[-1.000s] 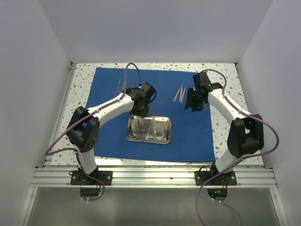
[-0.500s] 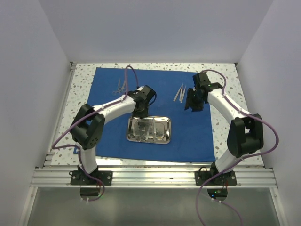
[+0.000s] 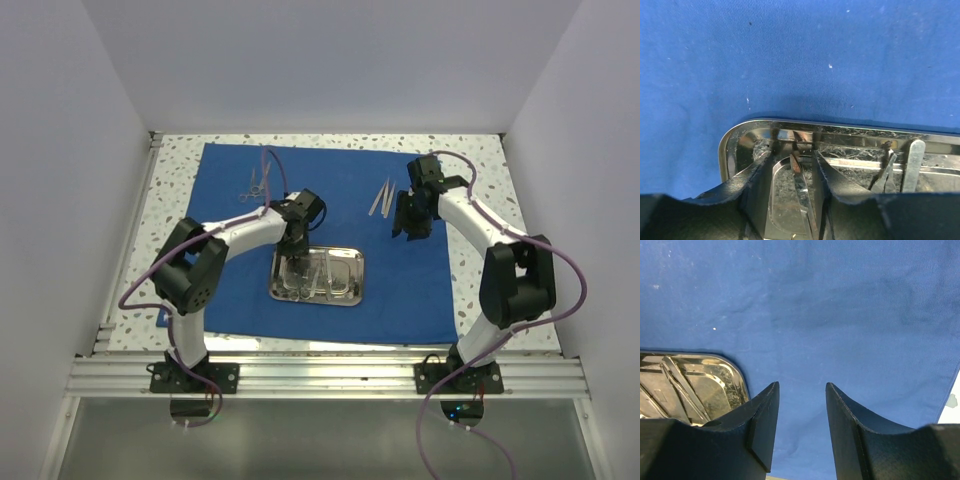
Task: Open and lay out the surgical kit
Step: Pick up the medical item from the container.
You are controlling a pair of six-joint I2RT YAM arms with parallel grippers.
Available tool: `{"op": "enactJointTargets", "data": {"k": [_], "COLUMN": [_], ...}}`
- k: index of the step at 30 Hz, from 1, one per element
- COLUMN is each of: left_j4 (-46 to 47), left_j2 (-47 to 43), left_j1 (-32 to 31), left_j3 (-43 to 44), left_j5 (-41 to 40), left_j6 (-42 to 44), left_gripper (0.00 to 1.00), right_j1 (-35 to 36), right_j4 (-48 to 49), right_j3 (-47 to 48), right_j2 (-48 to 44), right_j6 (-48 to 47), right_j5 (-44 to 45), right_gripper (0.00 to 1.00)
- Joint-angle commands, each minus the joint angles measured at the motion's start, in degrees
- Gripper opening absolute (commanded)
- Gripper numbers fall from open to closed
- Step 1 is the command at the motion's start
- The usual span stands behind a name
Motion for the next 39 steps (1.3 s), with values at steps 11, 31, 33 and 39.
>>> {"op": "enactJointTargets", "data": {"k": [11, 31, 33, 39], "left_j4": [5.73, -1.56, -3.31, -6.48], "left_j2": [2.08, -3.54, -3.98, -3.72], "left_j1": [1.68, 2.21, 2.29, 2.38], "left_j3": [-3.29, 4.26, 6.90, 14.46], "left_j5": [3.92, -0.82, -1.79, -6.27], "left_j6": [-2.70, 1.69, 2.74, 6.96], "left_gripper": [0.22, 0.00, 0.00, 0.00], "right_j1": [0.17, 0.09, 0.17, 0.17], "right_j4": [-1.98, -2.06, -2.15, -2.24], "right_j3": [1.12, 1.57, 1.83, 2.62], "right_j2": [0.85, 0.50, 0.50, 0.85], "right_j6": [-1.26, -1.00, -1.00, -0.82], "right_j5": [0.75, 0.93, 0.93, 0.93], "right_gripper": [0.46, 0.46, 0.46, 0.46]}}
